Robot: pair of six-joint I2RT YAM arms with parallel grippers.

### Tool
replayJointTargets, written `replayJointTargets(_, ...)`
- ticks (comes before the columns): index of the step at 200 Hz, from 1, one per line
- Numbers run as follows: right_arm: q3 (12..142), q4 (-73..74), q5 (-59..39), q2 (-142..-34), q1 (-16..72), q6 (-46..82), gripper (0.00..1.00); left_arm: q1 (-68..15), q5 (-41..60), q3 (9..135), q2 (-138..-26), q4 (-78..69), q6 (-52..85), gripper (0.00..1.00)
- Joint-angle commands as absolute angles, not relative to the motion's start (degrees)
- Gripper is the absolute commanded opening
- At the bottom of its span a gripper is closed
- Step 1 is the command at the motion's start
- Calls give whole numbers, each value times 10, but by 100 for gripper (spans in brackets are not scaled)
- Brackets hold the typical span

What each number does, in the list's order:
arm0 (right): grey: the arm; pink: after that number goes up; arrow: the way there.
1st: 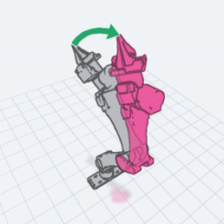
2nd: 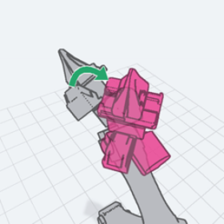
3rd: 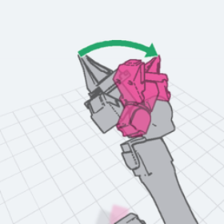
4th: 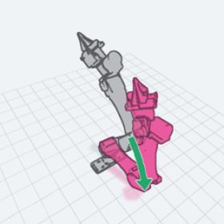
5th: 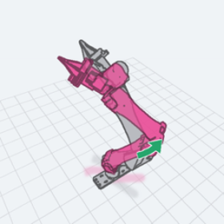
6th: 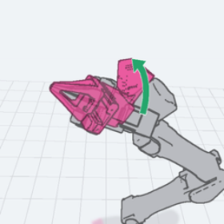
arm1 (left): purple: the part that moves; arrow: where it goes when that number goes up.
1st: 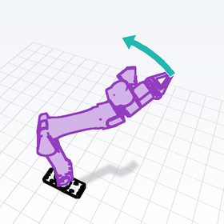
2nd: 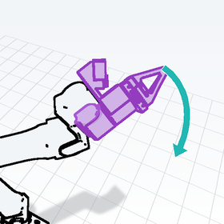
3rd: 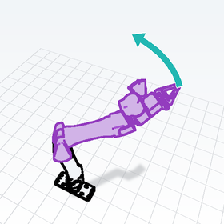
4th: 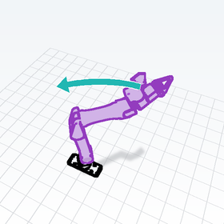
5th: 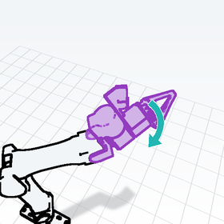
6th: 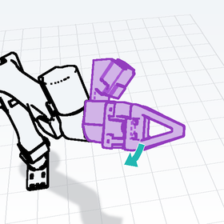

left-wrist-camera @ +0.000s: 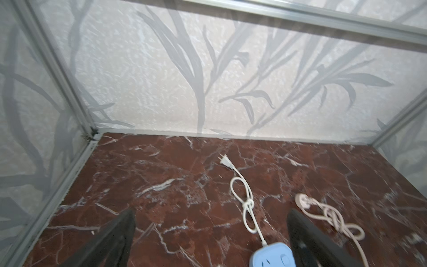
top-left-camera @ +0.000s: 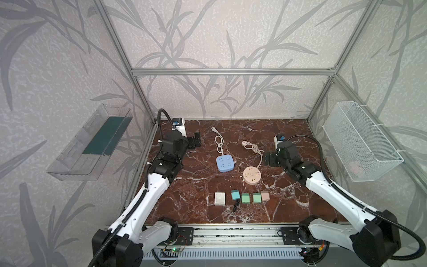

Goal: Insert the plug
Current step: 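Reach the right gripper toward the pale-pink adapter while the left arm moves forward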

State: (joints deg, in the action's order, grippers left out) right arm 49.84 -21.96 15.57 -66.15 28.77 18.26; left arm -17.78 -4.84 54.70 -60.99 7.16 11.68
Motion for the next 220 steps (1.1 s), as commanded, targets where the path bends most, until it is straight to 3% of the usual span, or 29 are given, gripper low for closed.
replayJointTargets(1,518,-361,174,-628,316,238,99,-225,-38,542,-577,185,125,99)
replayJointTargets(36,523,-430,99,-593,339,288,100,-269,-41,532,-558,212,205,99)
replayJointTargets(72,528,-489,131,-587,401,337,96,-324,-54,607,-653,339,211,99)
replayJointTargets(98,515,-506,116,-584,434,362,82,-377,-81,643,-703,397,201,99)
replayJointTargets(134,463,-503,91,-570,456,409,70,-395,-47,618,-703,370,240,99)
replayJointTargets(220,397,-451,73,-599,466,425,56,-396,43,559,-692,278,307,98)
